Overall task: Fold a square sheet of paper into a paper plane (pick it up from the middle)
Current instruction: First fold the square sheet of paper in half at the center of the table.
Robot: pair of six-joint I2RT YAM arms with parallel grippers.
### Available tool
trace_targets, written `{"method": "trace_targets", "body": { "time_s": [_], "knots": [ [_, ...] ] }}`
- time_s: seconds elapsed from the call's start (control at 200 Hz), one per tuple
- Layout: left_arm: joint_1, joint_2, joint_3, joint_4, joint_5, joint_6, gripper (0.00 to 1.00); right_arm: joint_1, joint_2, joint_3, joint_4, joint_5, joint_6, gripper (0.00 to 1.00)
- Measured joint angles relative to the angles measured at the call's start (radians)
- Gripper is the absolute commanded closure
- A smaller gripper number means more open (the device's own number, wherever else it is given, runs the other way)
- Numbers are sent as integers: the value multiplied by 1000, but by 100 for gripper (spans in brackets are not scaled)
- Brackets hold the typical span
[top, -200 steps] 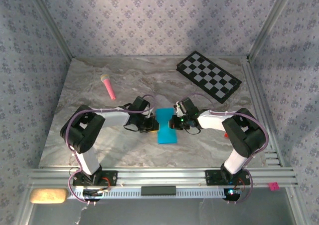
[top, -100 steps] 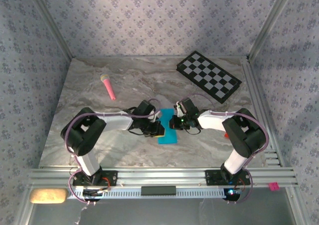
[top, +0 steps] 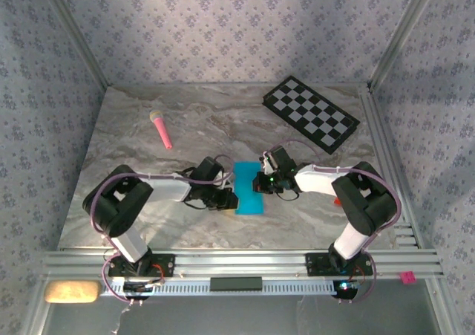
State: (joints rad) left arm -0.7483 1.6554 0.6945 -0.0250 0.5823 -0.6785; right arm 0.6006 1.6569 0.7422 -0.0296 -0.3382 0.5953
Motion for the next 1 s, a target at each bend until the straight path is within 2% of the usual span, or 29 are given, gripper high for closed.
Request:
{"method": "trace_targets", "body": {
  "time_s": [0.145, 0.255, 0.365, 0.445, 0.605, 0.83, 0.999],
  "knots": [
    [0, -72, -15, -88, -16, 28, 83, 2, -3, 0, -5, 2, 3, 100],
    [41, -138, -15, -111, -2, 42, 83, 9, -3, 8, -16, 8, 2, 99],
    [142, -154, -3, -113, 24, 40, 83, 15, -10, 21, -43, 21, 2, 90],
    [183, -145, 36, -131, 27, 38, 84, 17, -31, 21, -85, 37, 2, 83],
    [185, -60, 196, -137, 35, 15, 85, 13, -132, 19, -134, 68, 28, 68],
    [177, 103, 360, -132, 40, -18, 85, -14, -339, -73, -127, 105, 130, 67],
    [161, 231, 443, -137, 56, -23, 85, 10, -417, -207, -121, 115, 254, 70]
  ]
}}
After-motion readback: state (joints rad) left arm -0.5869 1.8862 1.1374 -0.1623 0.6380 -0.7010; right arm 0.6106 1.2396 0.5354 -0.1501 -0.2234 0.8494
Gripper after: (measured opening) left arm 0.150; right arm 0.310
